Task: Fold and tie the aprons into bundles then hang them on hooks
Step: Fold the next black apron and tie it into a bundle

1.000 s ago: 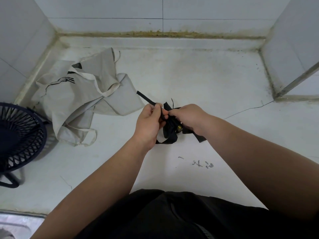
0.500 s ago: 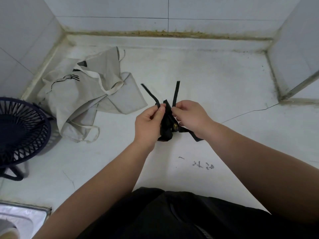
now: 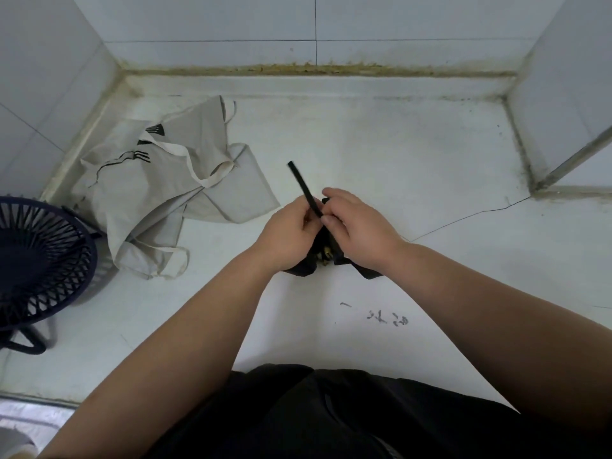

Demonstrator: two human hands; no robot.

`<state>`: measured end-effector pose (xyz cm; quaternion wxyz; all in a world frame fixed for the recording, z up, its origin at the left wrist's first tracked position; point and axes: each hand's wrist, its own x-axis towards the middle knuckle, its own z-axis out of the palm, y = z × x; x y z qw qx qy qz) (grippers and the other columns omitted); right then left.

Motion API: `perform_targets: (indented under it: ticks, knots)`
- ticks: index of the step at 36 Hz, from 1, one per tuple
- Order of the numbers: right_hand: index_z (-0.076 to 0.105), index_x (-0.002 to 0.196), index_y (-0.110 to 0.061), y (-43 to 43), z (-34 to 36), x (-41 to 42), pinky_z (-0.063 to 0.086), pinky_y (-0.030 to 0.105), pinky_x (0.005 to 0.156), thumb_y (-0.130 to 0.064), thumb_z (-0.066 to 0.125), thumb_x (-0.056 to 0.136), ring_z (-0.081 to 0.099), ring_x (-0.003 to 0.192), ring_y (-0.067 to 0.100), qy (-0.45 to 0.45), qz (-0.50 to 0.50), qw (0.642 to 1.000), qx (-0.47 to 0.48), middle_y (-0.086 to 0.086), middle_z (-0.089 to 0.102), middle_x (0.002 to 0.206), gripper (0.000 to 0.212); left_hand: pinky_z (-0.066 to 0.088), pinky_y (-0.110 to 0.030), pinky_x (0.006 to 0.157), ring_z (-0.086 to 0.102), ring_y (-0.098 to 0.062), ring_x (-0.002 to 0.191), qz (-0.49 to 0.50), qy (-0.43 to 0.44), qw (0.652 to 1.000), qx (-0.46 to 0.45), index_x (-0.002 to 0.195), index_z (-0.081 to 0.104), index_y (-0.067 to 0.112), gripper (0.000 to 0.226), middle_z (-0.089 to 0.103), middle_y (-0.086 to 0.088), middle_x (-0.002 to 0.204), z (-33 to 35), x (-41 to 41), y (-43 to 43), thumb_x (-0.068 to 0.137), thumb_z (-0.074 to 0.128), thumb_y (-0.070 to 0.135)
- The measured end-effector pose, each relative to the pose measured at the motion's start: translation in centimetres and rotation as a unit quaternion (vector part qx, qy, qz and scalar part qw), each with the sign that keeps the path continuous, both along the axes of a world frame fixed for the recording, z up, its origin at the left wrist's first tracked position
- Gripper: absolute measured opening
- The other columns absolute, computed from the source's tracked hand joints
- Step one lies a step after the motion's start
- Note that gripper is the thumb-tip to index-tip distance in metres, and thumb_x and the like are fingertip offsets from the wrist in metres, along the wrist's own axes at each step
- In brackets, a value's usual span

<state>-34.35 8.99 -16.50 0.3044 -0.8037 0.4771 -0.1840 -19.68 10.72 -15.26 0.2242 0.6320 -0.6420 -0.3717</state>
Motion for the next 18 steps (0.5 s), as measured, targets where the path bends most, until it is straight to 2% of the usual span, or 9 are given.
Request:
perform_targets:
  ticks: [2, 4, 6, 8, 10, 12, 14, 16, 18]
  knots:
    - [0.052, 0.098, -0.011, 0.0, 0.0, -0.1, 0.043, 0.036, 0.078, -0.017, 0.040, 0.099, 0.055, 0.097, 0.026, 0.010, 0.010, 1.000, 0.018, 0.002, 0.059, 0.103, 0.014, 0.043, -0.013, 0.070, 0.055, -0.004, 0.081, 0.005, 0.026, 1.000, -0.001, 0.106, 0.046, 0.022, 0.011, 0.056, 0.013, 0.087, 0.0, 0.2, 0.0, 0.097, 0.052, 0.018]
    - [0.047, 0.095, -0.012, 0.1, 0.2, 0.0, 0.034, 0.031, 0.063, -0.018, 0.039, 0.100, 0.048, 0.075, 0.023, 0.017, 0.005, 0.999, 0.031, -0.007, 0.046, 0.076, 0.011, 0.043, -0.009, 0.069, 0.056, -0.002, 0.083, 0.008, 0.053, 0.999, -0.004, 0.104, 0.045, 0.020, 0.014, 0.056, 0.012, 0.087, -0.1, 0.4, 0.2, 0.095, 0.055, 0.018]
    - [0.046, 0.094, -0.014, 0.2, 0.4, 0.1, 0.030, 0.028, 0.057, -0.018, 0.039, 0.100, 0.044, 0.071, 0.019, 0.010, -0.005, 0.999, 0.034, -0.009, 0.043, 0.071, 0.010, 0.044, -0.009, 0.068, 0.057, -0.007, 0.087, 0.012, 0.072, 0.997, -0.003, 0.098, 0.044, 0.022, 0.017, 0.059, 0.006, 0.091, -0.1, 0.5, 0.4, 0.093, 0.058, 0.016]
    - [0.052, 0.097, -0.012, 0.2, 0.7, 0.3, 0.030, 0.026, 0.059, -0.018, 0.042, 0.100, 0.047, 0.074, 0.018, -0.011, -0.029, 0.999, 0.045, -0.005, 0.051, 0.076, 0.012, 0.044, -0.011, 0.064, 0.058, -0.010, 0.091, 0.017, 0.087, 0.996, -0.001, 0.095, 0.043, 0.025, 0.023, 0.062, 0.001, 0.098, -0.3, 0.5, 0.6, 0.090, 0.062, 0.013]
    - [0.060, 0.098, -0.010, 0.2, 0.9, 0.6, 0.035, 0.023, 0.067, -0.018, 0.048, 0.097, 0.052, 0.080, 0.015, -0.049, -0.075, 0.993, 0.082, -0.004, 0.059, 0.085, 0.015, 0.042, -0.009, 0.055, 0.056, -0.008, 0.090, 0.025, 0.097, 0.995, 0.001, 0.095, 0.044, 0.026, 0.025, 0.061, 0.002, 0.097, -0.4, 0.4, 0.7, 0.088, 0.063, 0.011]
    - [0.063, 0.086, -0.003, 0.1, 1.2, 0.9, 0.045, 0.031, 0.073, -0.016, 0.054, 0.092, 0.055, 0.077, 0.016, -0.097, -0.132, 0.977, 0.134, 0.007, 0.063, 0.081, 0.017, 0.041, -0.007, 0.056, 0.055, -0.006, 0.085, 0.034, 0.095, 0.995, -0.012, 0.096, 0.044, 0.024, 0.026, 0.059, 0.006, 0.092, -0.6, 0.3, 0.8, 0.087, 0.063, 0.009]
    - [0.061, 0.080, 0.009, 0.0, 1.4, 1.2, 0.047, 0.039, 0.067, -0.012, 0.055, 0.087, 0.048, 0.067, 0.021, -0.139, -0.179, 0.957, 0.182, 0.017, 0.056, 0.072, 0.023, 0.041, -0.006, 0.065, 0.055, -0.003, 0.081, 0.041, 0.091, 0.994, -0.033, 0.100, 0.043, 0.022, 0.028, 0.058, 0.009, 0.090, -0.7, 0.1, 0.9, 0.087, 0.061, 0.006]
    - [0.059, 0.079, 0.013, 0.0, 1.6, 1.4, 0.044, 0.032, 0.057, -0.008, 0.053, 0.085, 0.043, 0.063, 0.021, -0.174, -0.211, 0.934, 0.231, 0.013, 0.051, 0.069, 0.023, 0.041, -0.006, 0.066, 0.054, 0.003, 0.080, 0.050, 0.088, 0.994, -0.045, 0.101, 0.041, 0.023, 0.028, 0.059, 0.010, 0.090, -0.8, 0.0, 1.1, 0.089, 0.059, 0.006]
    - [0.060, 0.072, 0.005, -0.1, 1.6, 1.6, 0.042, 0.023, 0.050, -0.005, 0.050, 0.086, 0.043, 0.059, 0.018, -0.197, -0.232, 0.911, 0.277, 0.009, 0.053, 0.066, 0.020, 0.040, -0.005, 0.065, 0.054, 0.005, 0.080, 0.054, 0.081, 0.994, -0.054, 0.102, 0.040, 0.023, 0.026, 0.058, 0.012, 0.090, -1.0, -0.1, 1.2, 0.090, 0.057, 0.006]
